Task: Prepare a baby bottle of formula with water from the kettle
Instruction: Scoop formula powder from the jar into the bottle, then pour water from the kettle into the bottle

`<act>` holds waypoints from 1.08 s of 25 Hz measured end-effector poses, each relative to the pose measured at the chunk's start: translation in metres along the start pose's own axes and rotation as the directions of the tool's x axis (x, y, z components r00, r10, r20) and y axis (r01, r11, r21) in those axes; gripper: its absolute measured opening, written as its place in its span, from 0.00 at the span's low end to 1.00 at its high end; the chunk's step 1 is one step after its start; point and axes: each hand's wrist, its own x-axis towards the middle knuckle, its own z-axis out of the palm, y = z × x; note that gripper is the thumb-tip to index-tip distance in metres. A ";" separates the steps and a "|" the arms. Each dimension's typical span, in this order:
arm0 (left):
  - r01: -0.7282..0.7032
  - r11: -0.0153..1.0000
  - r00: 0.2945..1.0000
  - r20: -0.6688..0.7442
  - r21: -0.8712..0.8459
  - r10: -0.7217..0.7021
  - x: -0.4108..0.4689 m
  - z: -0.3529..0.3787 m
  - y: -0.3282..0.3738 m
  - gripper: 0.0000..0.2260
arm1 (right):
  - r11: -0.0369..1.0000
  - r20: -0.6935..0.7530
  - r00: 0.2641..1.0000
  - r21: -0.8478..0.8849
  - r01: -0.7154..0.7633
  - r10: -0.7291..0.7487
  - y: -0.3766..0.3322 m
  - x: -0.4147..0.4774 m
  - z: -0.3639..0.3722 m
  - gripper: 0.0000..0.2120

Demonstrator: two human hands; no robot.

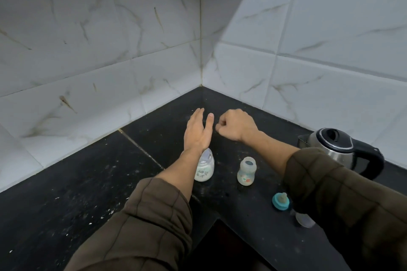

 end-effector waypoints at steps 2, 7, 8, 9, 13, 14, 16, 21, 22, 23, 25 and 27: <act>-0.058 0.998 0.998 0.024 0.007 0.058 0.000 0.016 0.025 0.26 | 0.998 -0.084 0.994 0.012 -0.065 0.066 0.020 -0.009 -0.016 0.12; -0.145 0.988 0.976 0.154 -0.053 0.152 -0.011 0.064 0.085 0.25 | 0.978 -0.197 0.958 0.022 -0.210 0.210 0.080 -0.043 -0.046 0.09; -0.157 0.985 0.967 0.191 -0.072 0.168 -0.014 0.076 0.095 0.26 | 0.969 -0.216 0.945 0.024 -0.245 0.245 0.093 -0.050 -0.052 0.08; -0.166 0.983 0.956 0.230 -0.084 0.181 -0.018 0.087 0.104 0.26 | 0.961 -0.245 0.930 0.027 -0.276 0.274 0.107 -0.057 -0.058 0.09; -0.176 0.980 0.911 0.362 -0.093 0.198 -0.035 0.125 0.136 0.25 | 0.932 -0.374 0.859 0.051 -0.358 0.350 0.154 -0.085 -0.078 0.12; -0.177 0.981 0.907 0.374 -0.079 0.194 -0.038 0.132 0.141 0.25 | 0.927 -0.396 0.844 0.048 -0.373 0.360 0.162 -0.090 -0.081 0.12; -0.168 0.985 0.902 0.397 -0.042 0.171 -0.046 0.144 0.151 0.25 | 0.910 -0.430 0.819 0.016 -0.414 0.380 0.178 -0.104 -0.088 0.12; -0.038 0.999 0.897 0.441 -0.008 0.037 -0.057 0.167 0.161 0.26 | 0.811 -0.414 0.741 -0.009 -0.585 0.529 0.211 -0.129 -0.096 0.18; -0.013 1.000 0.892 0.452 -0.002 0.013 -0.059 0.169 0.162 0.27 | 0.780 -0.386 0.722 -0.011 -0.626 0.574 0.216 -0.132 -0.095 0.20; 0.005 1.000 0.886 0.464 0.009 -0.008 -0.061 0.170 0.163 0.28 | 0.746 -0.349 0.701 -0.010 -0.666 0.622 0.220 -0.135 -0.093 0.22; 0.031 0.999 0.869 0.493 0.025 -0.039 -0.070 0.171 0.166 0.31 | 0.676 -0.251 0.648 0.036 -0.736 0.719 0.229 -0.141 -0.088 0.27; 0.067 0.998 0.845 0.531 0.018 -0.066 -0.078 0.173 0.169 0.33 | 0.638 -0.162 0.620 0.104 -0.763 0.768 0.235 -0.145 -0.083 0.32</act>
